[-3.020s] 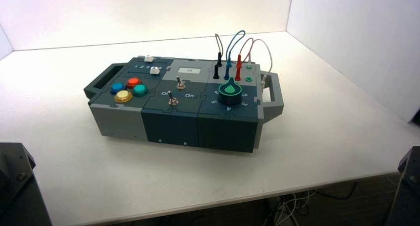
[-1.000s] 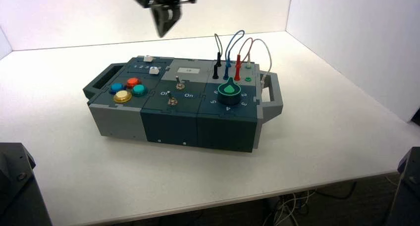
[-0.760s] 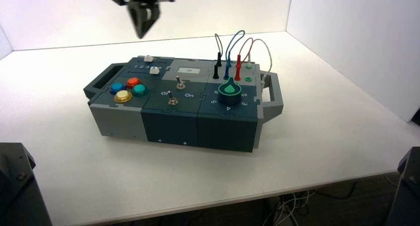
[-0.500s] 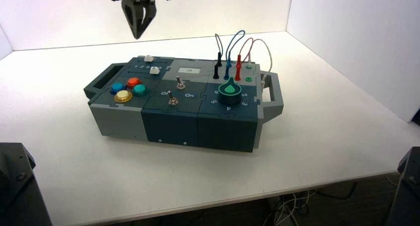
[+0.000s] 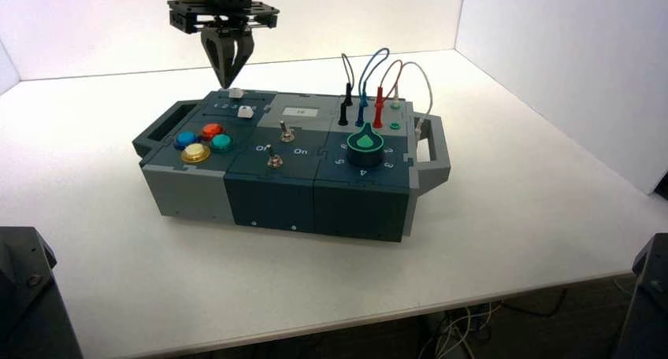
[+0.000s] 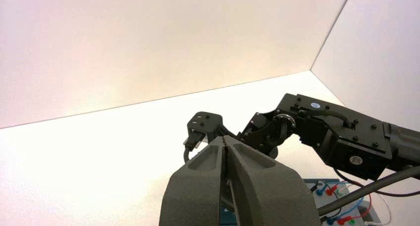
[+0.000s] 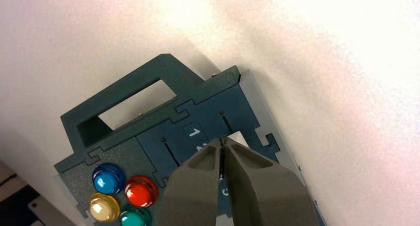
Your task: Move the top slider to position 5.
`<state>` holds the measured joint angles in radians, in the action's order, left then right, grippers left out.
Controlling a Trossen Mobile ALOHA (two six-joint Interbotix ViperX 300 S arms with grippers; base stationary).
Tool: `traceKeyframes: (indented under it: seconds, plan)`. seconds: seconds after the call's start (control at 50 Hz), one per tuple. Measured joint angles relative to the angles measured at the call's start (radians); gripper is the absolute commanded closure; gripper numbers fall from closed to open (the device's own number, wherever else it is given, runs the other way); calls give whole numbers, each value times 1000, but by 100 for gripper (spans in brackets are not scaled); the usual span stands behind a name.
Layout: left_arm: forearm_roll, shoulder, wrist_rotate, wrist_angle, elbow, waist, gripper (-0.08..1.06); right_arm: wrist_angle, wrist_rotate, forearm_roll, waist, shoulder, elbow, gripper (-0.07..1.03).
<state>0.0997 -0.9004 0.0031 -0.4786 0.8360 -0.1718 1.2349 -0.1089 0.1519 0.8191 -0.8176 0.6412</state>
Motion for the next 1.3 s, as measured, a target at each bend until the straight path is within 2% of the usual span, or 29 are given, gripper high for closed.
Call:
traceKeyframes:
  seconds: [0.58,1.3]
  plan:
    - [0,3,0,8,-3,0,101,15,2,2,-2,-43,52,98]
    - [0,2,9,11,0,5,101,35,3,0,-43,-64,64,98]
